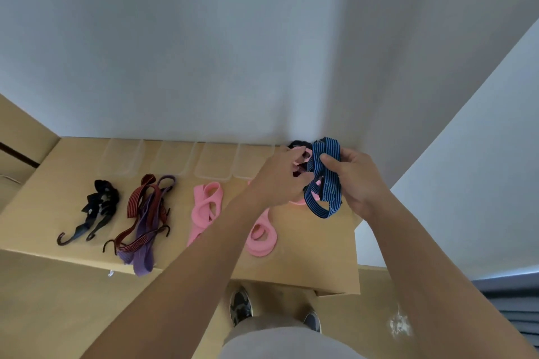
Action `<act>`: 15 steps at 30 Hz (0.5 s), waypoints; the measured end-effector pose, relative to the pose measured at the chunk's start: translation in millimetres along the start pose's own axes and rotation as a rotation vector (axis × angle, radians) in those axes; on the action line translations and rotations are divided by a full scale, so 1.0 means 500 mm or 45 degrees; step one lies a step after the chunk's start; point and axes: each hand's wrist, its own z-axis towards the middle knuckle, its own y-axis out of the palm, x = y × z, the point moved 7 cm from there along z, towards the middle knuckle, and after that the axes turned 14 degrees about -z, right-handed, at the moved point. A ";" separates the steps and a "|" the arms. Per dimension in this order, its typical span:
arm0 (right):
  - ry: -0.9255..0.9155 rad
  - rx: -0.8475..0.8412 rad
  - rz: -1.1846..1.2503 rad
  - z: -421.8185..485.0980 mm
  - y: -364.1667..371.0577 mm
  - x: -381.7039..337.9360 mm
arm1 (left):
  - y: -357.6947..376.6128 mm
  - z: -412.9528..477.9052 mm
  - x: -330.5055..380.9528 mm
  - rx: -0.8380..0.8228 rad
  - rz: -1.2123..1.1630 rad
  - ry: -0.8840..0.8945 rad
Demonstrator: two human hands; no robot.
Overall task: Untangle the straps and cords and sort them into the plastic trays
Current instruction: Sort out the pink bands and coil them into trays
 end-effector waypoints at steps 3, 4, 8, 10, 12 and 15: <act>0.008 0.003 -0.001 0.000 0.012 -0.011 | -0.059 -0.024 -0.042 -0.098 0.262 -0.164; 0.008 0.004 0.000 -0.002 0.019 -0.017 | -0.089 -0.039 -0.061 -0.102 0.395 -0.247; 0.025 -0.006 0.001 -0.004 0.059 -0.042 | -0.202 -0.098 -0.132 -0.078 0.611 -0.454; 0.028 -0.022 -0.022 -0.009 0.094 -0.058 | -0.267 -0.137 -0.169 -0.032 0.609 -0.537; 0.023 -0.065 -0.069 -0.018 0.138 -0.072 | -0.330 -0.179 -0.204 0.027 0.586 -0.597; 0.003 -0.130 -0.099 -0.034 0.214 -0.093 | -0.411 -0.242 -0.246 0.093 0.608 -0.637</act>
